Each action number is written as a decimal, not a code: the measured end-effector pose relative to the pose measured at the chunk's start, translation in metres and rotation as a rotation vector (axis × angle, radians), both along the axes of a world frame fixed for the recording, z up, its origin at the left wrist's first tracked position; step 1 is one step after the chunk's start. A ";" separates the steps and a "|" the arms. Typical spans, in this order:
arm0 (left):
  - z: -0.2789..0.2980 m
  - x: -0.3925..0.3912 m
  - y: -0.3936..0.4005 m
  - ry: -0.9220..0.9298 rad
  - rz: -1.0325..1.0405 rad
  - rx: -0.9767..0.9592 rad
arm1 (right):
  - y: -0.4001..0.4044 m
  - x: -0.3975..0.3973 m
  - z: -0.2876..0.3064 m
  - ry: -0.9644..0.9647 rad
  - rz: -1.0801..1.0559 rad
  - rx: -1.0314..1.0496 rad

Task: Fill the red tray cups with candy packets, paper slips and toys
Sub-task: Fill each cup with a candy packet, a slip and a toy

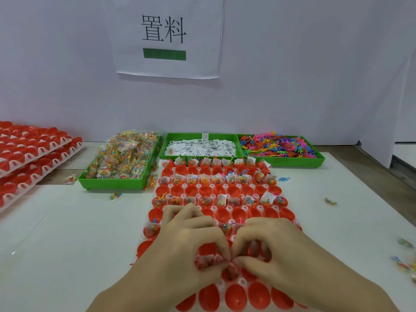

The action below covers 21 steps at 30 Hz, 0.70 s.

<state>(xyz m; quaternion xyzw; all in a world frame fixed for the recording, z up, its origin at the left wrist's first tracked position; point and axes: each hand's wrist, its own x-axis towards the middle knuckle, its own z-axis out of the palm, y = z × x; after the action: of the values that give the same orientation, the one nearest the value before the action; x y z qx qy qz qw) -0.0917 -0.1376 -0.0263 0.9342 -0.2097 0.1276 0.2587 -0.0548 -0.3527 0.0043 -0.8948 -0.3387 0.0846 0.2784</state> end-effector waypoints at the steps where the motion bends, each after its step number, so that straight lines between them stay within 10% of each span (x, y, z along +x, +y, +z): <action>1: -0.003 0.002 0.001 -0.059 0.021 0.031 | 0.002 0.000 -0.002 -0.014 -0.003 -0.009; 13: 0.015 0.021 0.041 -0.183 0.154 -0.302 | -0.008 0.007 0.007 0.000 -0.038 0.116; 16: 0.004 0.041 0.086 -0.335 0.427 -0.090 | -0.010 0.009 0.007 0.026 -0.062 0.184; 21: -0.025 0.055 0.135 -0.051 0.545 0.266 | -0.010 0.011 0.008 0.043 -0.096 0.240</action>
<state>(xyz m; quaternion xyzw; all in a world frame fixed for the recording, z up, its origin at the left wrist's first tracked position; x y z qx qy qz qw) -0.0367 -0.0030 -0.0514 0.9782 0.0273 0.1872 0.0851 -0.0434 -0.3625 0.0124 -0.8683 -0.2970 0.0493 0.3942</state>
